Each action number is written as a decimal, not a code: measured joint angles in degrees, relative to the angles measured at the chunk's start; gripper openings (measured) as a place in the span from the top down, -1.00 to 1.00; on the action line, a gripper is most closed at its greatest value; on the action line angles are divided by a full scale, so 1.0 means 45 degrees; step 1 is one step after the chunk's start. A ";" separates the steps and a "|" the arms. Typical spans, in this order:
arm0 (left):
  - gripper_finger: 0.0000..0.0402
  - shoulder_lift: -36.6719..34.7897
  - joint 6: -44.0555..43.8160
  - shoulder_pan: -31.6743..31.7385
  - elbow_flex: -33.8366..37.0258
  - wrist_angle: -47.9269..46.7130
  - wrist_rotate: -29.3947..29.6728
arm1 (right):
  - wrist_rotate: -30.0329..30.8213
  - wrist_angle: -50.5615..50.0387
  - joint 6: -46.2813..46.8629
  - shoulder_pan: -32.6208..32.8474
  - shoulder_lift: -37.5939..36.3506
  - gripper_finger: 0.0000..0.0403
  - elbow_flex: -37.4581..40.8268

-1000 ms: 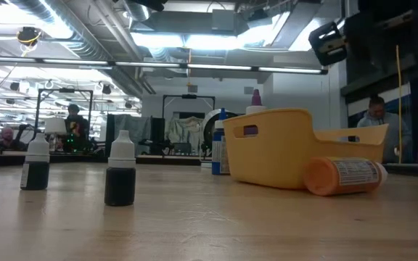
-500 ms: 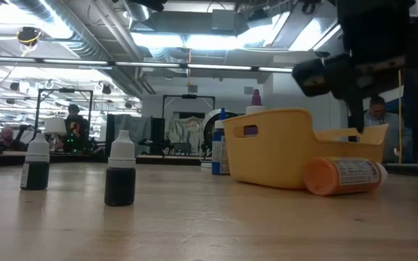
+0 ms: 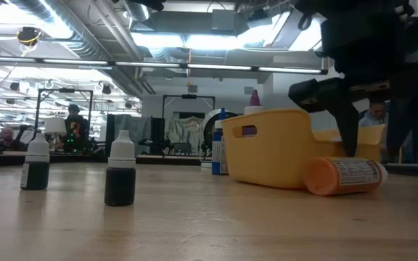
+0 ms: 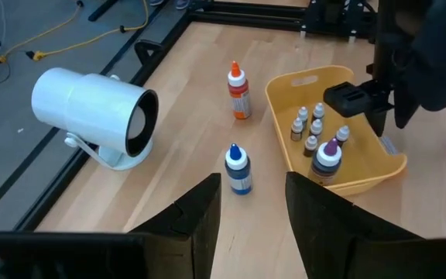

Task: Pick & Place food coloring
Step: Put the large yellow food coloring bottle into the yellow bin

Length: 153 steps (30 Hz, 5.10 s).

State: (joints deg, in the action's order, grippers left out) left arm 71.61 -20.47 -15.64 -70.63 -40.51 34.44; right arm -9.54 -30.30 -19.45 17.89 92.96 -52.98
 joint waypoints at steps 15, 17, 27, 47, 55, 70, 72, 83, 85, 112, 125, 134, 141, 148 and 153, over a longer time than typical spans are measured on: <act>0.30 0.0000 0.0010 0.0000 0.0000 0.0000 0.0000 | -0.0485 0.0269 0.0278 0.0005 0.0576 0.16 -0.0007; 0.30 0.0000 0.0010 0.0000 0.0000 0.0001 0.0000 | -0.0508 0.0396 0.0269 0.0005 0.0665 0.16 -0.0018; 0.30 0.0000 0.0015 0.0000 0.0000 0.0000 -0.0117 | -0.1823 0.0593 0.0744 0.0010 0.0677 -0.03 0.0002; 0.30 0.0000 -0.0329 0.0000 0.0000 0.0019 -0.0214 | -0.1192 0.1679 0.0212 0.0155 0.1598 -0.20 -0.0011; 0.30 -0.0005 -0.0330 0.0000 0.0000 0.0039 -0.0219 | -0.1101 0.1849 0.0197 0.0141 0.2022 0.07 -0.0057; 0.30 -0.0005 -0.0316 0.0000 0.0000 0.0057 -0.0212 | -0.0418 0.0982 0.0548 0.0151 0.1301 0.21 0.0026; 0.30 -0.0005 -0.0311 0.0000 0.0000 0.0059 -0.0209 | -0.0413 0.0920 0.0549 0.0151 0.1230 0.22 0.0026; 0.30 -0.0005 -0.0281 0.0000 0.0000 0.0049 -0.0213 | -0.0263 0.0453 0.0979 0.0151 -0.0734 0.29 -0.0015; 0.30 -0.0005 -0.0282 -0.0004 0.0000 0.0054 -0.0214 | 0.0133 -0.0040 0.1283 0.0151 -0.1447 0.29 -0.0018; 0.11 0.1240 -0.0998 0.1467 0.0000 0.2695 -0.5449 | 0.5941 -0.9196 -0.1176 -0.1110 -0.0201 0.29 -0.7373; -0.30 0.1287 -0.0583 0.2431 -0.0005 0.3739 -0.5767 | 0.6612 -0.9405 -0.3883 -0.1174 0.1188 0.29 -0.8646; -0.32 0.1282 0.0419 0.3882 -0.0005 0.4440 -0.9066 | 0.8243 -0.9315 -0.8020 -0.0721 0.1153 0.29 -0.8688; -0.32 0.1277 0.1502 0.5109 -0.0005 0.4386 -1.1139 | 0.8365 -0.7406 -0.8839 -0.0157 0.0689 0.29 -0.8683; -0.32 0.1277 0.2922 0.6059 -0.0005 0.4201 -1.2835 | 0.6261 -0.5382 -1.1074 0.0505 -0.0459 0.29 -0.8688; -0.32 0.1277 0.3512 0.6766 -0.0005 0.4348 -1.6099 | 0.4905 -0.3758 -1.1983 0.0834 -0.0796 0.28 -0.8688</act>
State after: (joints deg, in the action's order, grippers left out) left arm 77.36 -4.66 14.81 -70.65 -20.95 -38.01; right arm 12.53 -47.21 -73.37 21.64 89.38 -92.07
